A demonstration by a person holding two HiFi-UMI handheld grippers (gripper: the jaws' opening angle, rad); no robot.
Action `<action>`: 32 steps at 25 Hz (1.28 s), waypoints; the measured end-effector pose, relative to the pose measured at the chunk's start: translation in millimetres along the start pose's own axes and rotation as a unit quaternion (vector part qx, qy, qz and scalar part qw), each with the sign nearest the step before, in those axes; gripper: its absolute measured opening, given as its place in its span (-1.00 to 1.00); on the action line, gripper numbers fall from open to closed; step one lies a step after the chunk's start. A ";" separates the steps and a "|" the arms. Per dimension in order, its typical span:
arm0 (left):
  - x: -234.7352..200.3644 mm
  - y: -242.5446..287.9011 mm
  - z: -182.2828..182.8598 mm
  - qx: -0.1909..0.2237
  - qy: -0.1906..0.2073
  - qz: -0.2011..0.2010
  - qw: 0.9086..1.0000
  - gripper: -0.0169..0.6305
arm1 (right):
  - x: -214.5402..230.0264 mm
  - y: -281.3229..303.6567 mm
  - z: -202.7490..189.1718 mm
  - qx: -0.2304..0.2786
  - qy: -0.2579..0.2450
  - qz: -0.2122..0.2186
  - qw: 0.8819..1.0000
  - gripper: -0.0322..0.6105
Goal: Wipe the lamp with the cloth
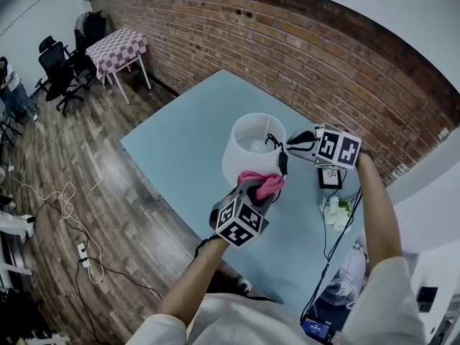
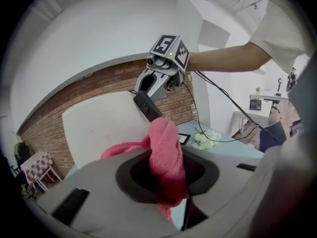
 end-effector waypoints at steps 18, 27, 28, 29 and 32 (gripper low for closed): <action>-1.9 -21.0 -21.7 0.011 -0.047 0.009 0.999 -0.61 | -20.0 -27.6 38.7 0.001 -0.058 -0.002 0.998 -0.71; -41.6 -49.3 -69.8 -0.005 -0.107 0.053 0.993 -0.61 | -21.8 -26.5 36.2 -0.010 -0.057 -0.006 0.998 -0.71; -47.0 -51.0 -74.6 -0.007 -0.110 0.060 0.992 -0.61 | -22.1 -26.1 35.9 -0.008 -0.057 -0.006 0.998 -0.71; -51.3 -52.2 -78.6 -0.010 -0.114 0.063 0.991 -0.61 | -22.1 -25.4 35.8 -0.006 -0.057 -0.005 0.998 -0.71; -59.2 -51.6 -87.2 -0.015 -0.127 0.066 0.990 -0.61 | -23.0 -25.4 37.1 -0.005 -0.054 -0.005 0.999 -0.71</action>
Point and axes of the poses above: the fingertips, and each gripper's own axes: y forward along the fingers, x to its right, z out of its top, the point moved 1 cm from there along -y, backward along the fingers, and after that the axes turned 14 degrees about y, right-handed, at the moved point
